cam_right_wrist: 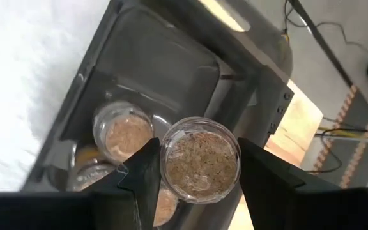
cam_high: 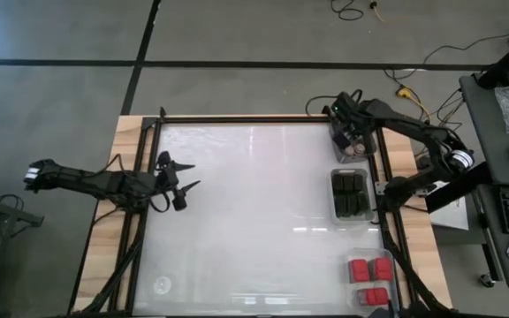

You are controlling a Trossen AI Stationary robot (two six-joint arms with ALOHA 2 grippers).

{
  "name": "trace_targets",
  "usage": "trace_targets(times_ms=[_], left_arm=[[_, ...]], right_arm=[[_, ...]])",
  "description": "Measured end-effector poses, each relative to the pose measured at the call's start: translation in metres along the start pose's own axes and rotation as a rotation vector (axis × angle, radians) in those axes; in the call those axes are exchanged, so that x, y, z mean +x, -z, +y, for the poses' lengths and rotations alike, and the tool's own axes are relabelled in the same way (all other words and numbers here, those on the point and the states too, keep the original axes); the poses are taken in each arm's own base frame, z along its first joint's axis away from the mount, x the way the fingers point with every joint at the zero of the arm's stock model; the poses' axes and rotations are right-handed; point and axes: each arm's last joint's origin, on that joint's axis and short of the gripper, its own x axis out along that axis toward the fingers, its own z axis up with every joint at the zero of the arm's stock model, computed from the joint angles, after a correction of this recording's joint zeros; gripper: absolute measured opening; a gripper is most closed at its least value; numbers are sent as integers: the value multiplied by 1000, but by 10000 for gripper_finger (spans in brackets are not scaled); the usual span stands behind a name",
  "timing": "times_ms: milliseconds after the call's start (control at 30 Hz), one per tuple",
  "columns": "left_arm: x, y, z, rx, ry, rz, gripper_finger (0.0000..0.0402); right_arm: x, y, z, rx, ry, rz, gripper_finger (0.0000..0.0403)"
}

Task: Sort spices by type
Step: Put the brown seasoning bottle into the black bin

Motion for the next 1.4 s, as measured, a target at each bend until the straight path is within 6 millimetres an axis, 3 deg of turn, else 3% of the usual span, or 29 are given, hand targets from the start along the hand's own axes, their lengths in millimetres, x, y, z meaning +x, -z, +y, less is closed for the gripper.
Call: trace_targets(times_ms=[433, 833, 1400], left_arm=[[-6, -2, 4, 2, -4, -47, 236], [-6, 1, 4, -39, 4, -17, 236], [-6, 1, 4, -39, 3, -18, 236]], right_arm=[[11, 5, 3, -235, -70, 34, 169], [43, -12, 7, -288, -80, 135, 170], [30, -14, 0, -306, -137, 178, 173]])
